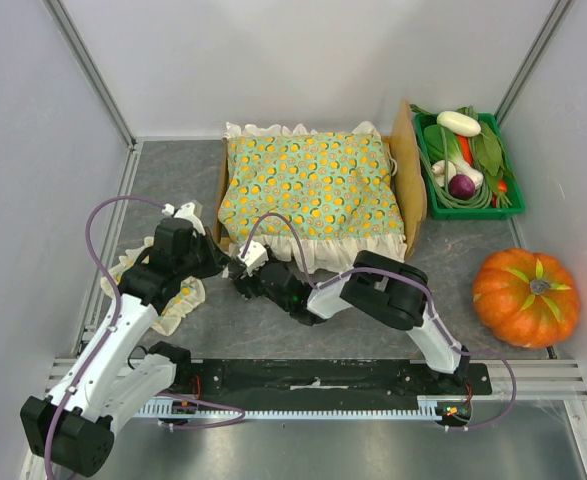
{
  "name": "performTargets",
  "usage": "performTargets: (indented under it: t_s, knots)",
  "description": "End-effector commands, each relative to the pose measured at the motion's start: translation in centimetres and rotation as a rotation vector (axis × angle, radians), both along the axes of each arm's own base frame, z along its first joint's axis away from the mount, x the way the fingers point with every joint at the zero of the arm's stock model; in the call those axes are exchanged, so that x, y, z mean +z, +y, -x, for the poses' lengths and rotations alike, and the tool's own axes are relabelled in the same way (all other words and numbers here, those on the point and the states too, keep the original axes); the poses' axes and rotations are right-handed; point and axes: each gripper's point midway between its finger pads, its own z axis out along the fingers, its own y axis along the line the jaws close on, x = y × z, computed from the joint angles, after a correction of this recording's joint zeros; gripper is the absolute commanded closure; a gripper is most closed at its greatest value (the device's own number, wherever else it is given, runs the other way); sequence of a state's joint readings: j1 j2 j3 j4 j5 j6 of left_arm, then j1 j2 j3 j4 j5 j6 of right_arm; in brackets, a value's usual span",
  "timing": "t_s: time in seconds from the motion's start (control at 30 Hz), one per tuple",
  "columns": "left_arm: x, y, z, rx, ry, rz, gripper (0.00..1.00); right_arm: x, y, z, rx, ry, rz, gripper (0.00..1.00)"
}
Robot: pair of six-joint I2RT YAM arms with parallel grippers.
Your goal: Set up the pet bed
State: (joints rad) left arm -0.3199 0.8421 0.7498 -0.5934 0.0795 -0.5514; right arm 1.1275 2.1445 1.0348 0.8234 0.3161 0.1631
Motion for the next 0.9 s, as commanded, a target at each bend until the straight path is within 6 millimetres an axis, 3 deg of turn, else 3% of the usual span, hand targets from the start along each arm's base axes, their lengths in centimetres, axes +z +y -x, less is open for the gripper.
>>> performTargets:
  t_s: [0.0,0.1,0.2,0.3,0.33,0.37,0.57,0.7,0.87]
  knots:
    - [0.0,-0.3,0.3,-0.031,-0.01,0.018,0.98,2.3,0.6,-4.0,-0.119,-0.124,-0.154,0.16]
    - [-0.2,-0.4,0.4,-0.034,-0.004,0.021,0.98,1.4,1.0,-3.9,-0.102,-0.12,-0.18,0.23]
    - [-0.1,-0.4,0.5,-0.033,-0.011,0.024,0.98,1.0,1.1,-3.8,-0.1,-0.089,-0.187,0.44]
    - [0.0,-0.4,0.6,-0.035,-0.015,0.031,0.98,1.1,1.5,-3.6,-0.084,-0.065,-0.185,0.73]
    - [0.1,-0.5,0.7,-0.036,-0.016,0.032,0.98,1.3,1.5,-3.6,-0.086,-0.061,-0.186,0.93]
    - [0.2,-0.4,0.8,-0.037,-0.012,0.03,0.98,1.8,1.6,-3.6,-0.087,-0.055,-0.2,0.99]
    - [2.9,0.1,1.1,-0.026,-0.059,0.023,0.98,2.1,1.8,-3.5,-0.074,0.011,-0.195,1.0]
    - [5.7,1.9,1.4,0.026,-0.097,-0.039,0.98,-0.2,1.3,-4.0,-0.111,0.107,-0.17,1.0]
    - [6.4,3.5,2.0,0.085,-0.098,-0.09,0.98,-1.6,-0.2,-4.8,-0.168,0.168,-0.187,1.0]
